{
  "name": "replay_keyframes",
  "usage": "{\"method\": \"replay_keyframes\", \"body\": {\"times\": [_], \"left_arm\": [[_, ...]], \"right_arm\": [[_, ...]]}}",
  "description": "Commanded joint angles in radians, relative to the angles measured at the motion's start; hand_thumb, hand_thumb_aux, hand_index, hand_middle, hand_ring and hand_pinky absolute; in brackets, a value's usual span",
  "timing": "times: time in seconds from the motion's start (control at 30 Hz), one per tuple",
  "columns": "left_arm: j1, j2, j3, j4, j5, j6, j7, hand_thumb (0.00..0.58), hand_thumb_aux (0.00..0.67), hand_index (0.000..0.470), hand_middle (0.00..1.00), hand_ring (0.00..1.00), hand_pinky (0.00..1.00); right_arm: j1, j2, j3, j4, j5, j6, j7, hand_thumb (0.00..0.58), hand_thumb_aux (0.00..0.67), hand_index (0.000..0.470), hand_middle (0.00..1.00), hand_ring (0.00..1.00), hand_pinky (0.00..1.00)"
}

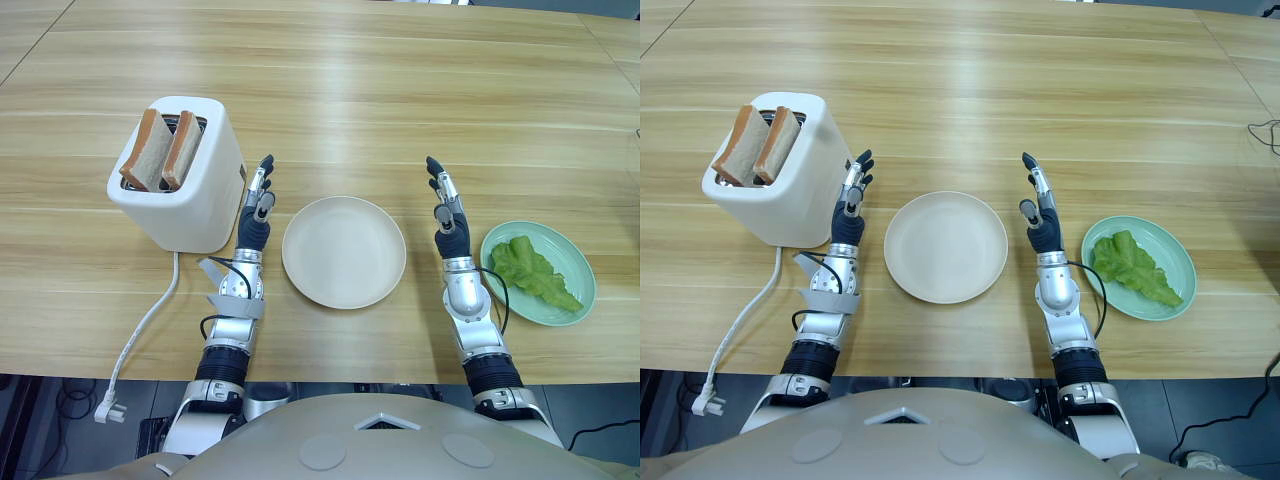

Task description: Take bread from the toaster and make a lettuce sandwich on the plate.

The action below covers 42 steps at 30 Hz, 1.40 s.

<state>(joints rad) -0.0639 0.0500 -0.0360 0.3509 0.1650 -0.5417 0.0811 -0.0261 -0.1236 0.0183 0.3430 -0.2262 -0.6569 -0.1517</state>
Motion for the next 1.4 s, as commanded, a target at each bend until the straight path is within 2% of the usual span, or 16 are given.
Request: {"method": "replay_keyframes", "body": {"times": [0.03, 0.3, 0.4, 0.53, 0.63, 0.77, 0.93, 1.17, 1.4], "left_arm": [[-0.001, -0.002, -0.006, 0.021, -0.013, -0.016, -0.011, 0.0, 0.0, 0.0, 0.0, 0.0, 0.0], [-0.001, -0.002, -0.012, 0.015, -0.003, -0.037, -0.007, 0.0, 0.0, 0.0, 0.0, 0.0, 0.0], [0.015, 0.033, 0.004, -0.069, 0.102, -0.106, 0.059, 0.0, 0.0, 0.0, 0.0, 0.0, 0.0], [0.082, 0.125, 0.171, -0.456, 0.331, -0.133, 0.168, 0.0, 0.0, 0.0, 0.0, 0.0, 0.0], [0.121, 0.238, 0.342, -0.566, 0.44, -0.037, 0.206, 0.0, 0.0, 0.0, 0.0, 0.0, 0.0], [0.126, 0.424, 0.486, -0.428, 0.543, 0.067, 0.286, 0.0, 0.0, 0.0, 0.0, 0.0, 0.0], [0.052, 0.604, 0.452, -0.092, 0.597, 0.155, 0.36, 0.0, 0.0, 0.0, 0.0, 0.0, 0.0], [-0.064, 0.68, 0.285, 0.191, 0.596, 0.184, 0.401, 0.0, 0.0, 0.0, 0.0, 0.0, 0.0], [-0.104, 0.695, 0.173, 0.252, 0.562, 0.187, 0.393, 0.0, 0.0, 0.0, 0.0, 0.0, 0.0]], "right_arm": [[-0.008, 0.001, -0.029, 0.008, 0.018, 0.011, -0.022, 0.0, 0.0, 0.0, 0.0, 0.0, 0.0], [-0.014, -0.005, -0.026, 0.018, -0.056, 0.032, -0.066, 0.0, 0.0, 0.0, 0.0, 0.0, 0.0], [-0.012, -0.007, -0.026, 0.014, -0.108, 0.043, -0.112, 0.0, 0.0, 0.0, 0.0, 0.0, 0.0], [0.016, -0.026, -0.007, -0.032, -0.223, 0.027, -0.18, 0.0, 0.0, 0.0, 0.0, 0.0, 0.0], [0.027, -0.028, 0.003, -0.043, -0.244, 0.029, -0.197, 0.0, 0.0, 0.0, 0.0, 0.0, 0.0], [0.027, -0.03, 0.016, -0.051, -0.262, 0.036, -0.213, 0.0, 0.0, 0.0, 0.0, 0.0, 0.0], [0.02, -0.034, 0.025, -0.047, -0.276, 0.039, -0.227, 0.0, 0.0, 0.0, 0.0, 0.0, 0.0], [-0.005, -0.037, 0.035, -0.028, -0.278, 0.041, -0.233, 0.0, 0.0, 0.0, 0.0, 0.0, 0.0], [-0.008, -0.038, 0.042, -0.025, -0.262, 0.045, -0.224, 0.0, 0.0, 0.0, 0.0, 0.0, 0.0]]}}
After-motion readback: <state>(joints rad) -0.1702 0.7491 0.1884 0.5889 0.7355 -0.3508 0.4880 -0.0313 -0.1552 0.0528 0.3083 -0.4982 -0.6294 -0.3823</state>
